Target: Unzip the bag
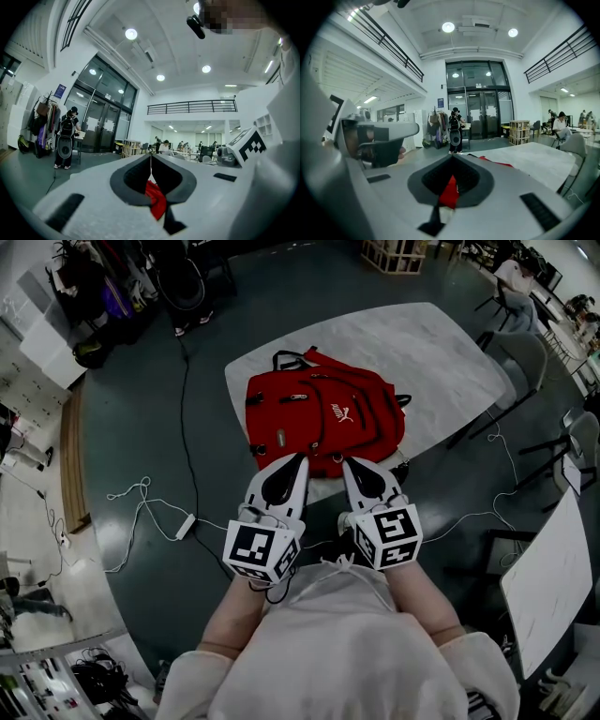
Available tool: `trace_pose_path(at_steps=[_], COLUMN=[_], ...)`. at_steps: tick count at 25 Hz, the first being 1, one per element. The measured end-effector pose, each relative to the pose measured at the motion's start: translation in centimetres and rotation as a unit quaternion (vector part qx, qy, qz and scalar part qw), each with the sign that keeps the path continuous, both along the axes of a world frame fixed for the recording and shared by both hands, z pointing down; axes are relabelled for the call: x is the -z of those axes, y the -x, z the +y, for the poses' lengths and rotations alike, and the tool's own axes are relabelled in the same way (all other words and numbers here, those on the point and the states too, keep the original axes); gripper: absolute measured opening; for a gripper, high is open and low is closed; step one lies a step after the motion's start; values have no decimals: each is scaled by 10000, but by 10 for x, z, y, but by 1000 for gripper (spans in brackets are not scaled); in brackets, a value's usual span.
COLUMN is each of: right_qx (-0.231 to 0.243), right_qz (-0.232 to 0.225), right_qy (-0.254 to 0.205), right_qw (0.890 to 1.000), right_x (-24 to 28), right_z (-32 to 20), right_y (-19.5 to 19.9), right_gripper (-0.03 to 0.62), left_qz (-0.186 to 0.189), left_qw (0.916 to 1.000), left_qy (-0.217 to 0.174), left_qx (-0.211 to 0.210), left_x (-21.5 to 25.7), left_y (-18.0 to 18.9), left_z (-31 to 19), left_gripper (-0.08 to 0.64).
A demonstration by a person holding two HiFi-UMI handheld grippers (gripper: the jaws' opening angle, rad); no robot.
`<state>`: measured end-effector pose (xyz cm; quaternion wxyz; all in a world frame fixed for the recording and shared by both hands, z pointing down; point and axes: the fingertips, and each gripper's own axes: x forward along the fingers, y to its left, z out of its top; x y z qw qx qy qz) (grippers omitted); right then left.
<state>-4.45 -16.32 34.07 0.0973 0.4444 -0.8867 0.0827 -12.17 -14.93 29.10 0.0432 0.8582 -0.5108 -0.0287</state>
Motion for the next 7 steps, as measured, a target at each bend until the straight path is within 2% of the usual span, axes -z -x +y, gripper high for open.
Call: trace_pose_path(at_steps=[7], right_qx=[-27], right_qz=[-6], right_qy=[15], right_qw=[10000], right_x=[-1], right_z=[1], right_y=[-1], right_gripper=[26], left_qz=[-2], left_qw=[10000], left_qy=[49], left_qx=[-40], left_x=[-4], left_y=[-1], left_z=[-1], left_gripper=[21])
